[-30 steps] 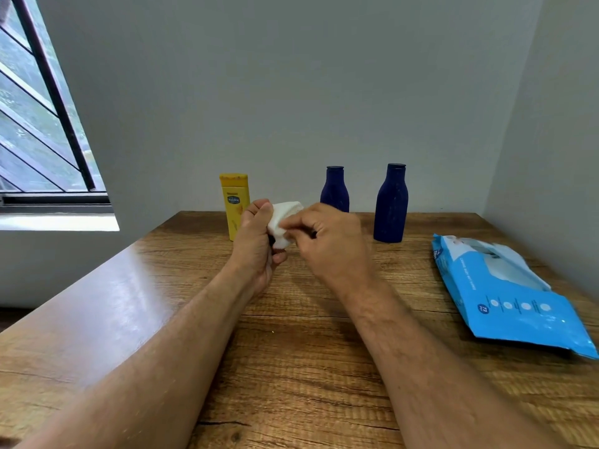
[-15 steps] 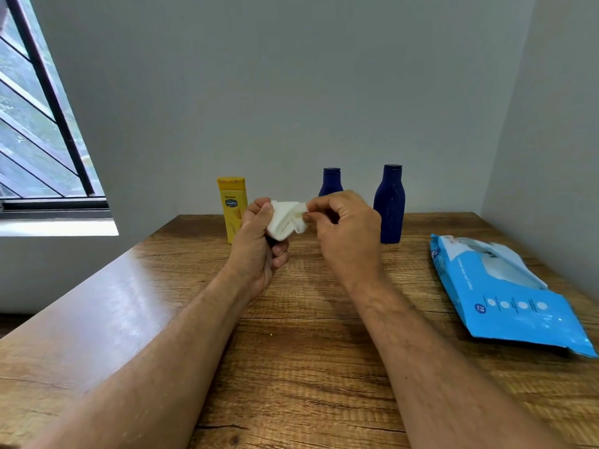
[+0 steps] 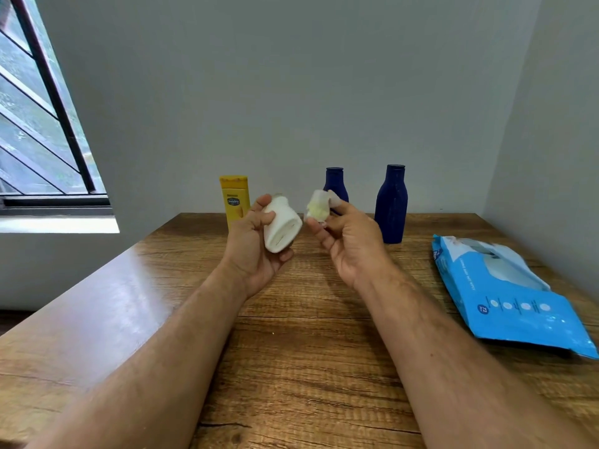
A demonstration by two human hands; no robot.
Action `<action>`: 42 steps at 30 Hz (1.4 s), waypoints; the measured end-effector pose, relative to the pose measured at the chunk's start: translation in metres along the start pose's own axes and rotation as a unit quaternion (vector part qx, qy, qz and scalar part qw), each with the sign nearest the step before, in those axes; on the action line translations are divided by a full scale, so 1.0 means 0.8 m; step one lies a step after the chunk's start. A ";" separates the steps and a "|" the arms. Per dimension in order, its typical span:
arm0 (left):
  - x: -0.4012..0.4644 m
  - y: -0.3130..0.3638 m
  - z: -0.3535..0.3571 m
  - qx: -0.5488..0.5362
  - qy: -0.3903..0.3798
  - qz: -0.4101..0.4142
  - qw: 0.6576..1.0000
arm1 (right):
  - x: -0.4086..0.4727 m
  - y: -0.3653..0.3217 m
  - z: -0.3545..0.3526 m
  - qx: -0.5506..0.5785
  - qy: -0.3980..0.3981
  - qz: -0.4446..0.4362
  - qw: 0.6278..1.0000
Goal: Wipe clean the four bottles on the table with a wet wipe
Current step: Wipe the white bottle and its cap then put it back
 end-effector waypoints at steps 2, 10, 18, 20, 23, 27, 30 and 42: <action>-0.003 -0.006 0.001 0.027 -0.007 -0.024 0.999 | -0.003 0.003 0.004 0.023 -0.031 0.030 0.999; -0.007 -0.010 0.007 0.084 -0.036 -0.032 0.995 | -0.007 0.004 0.006 0.034 -0.027 0.046 0.998; -0.007 -0.008 0.005 0.061 -0.028 -0.042 0.997 | 0.000 0.001 -0.008 -0.064 0.027 0.026 0.997; -0.008 -0.009 0.004 0.055 -0.025 -0.055 0.997 | 0.001 0.002 -0.008 -0.076 0.033 0.026 0.996; -0.011 -0.012 0.005 0.043 -0.023 -0.077 0.996 | 0.001 0.000 -0.005 -0.064 0.028 0.005 0.998; -0.009 -0.012 0.000 0.024 -0.008 -0.080 0.996 | 0.003 -0.002 -0.008 -0.120 0.051 -0.052 0.990; -0.010 -0.014 -0.002 0.010 0.008 -0.091 0.996 | 0.001 -0.008 -0.011 -0.200 0.075 -0.096 0.972; -0.016 -0.017 0.008 -0.030 0.014 -0.097 0.995 | -0.013 -0.009 0.006 -0.475 0.076 -0.183 0.857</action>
Point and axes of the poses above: each hand's wrist, its own x-axis towards the middle knuckle, its own z-axis out of the palm, y = z × x, the point moved 6 cm from there along x, towards the middle knuckle, and after that the axes turned 8 degrees about z, right-handed, at the moved point
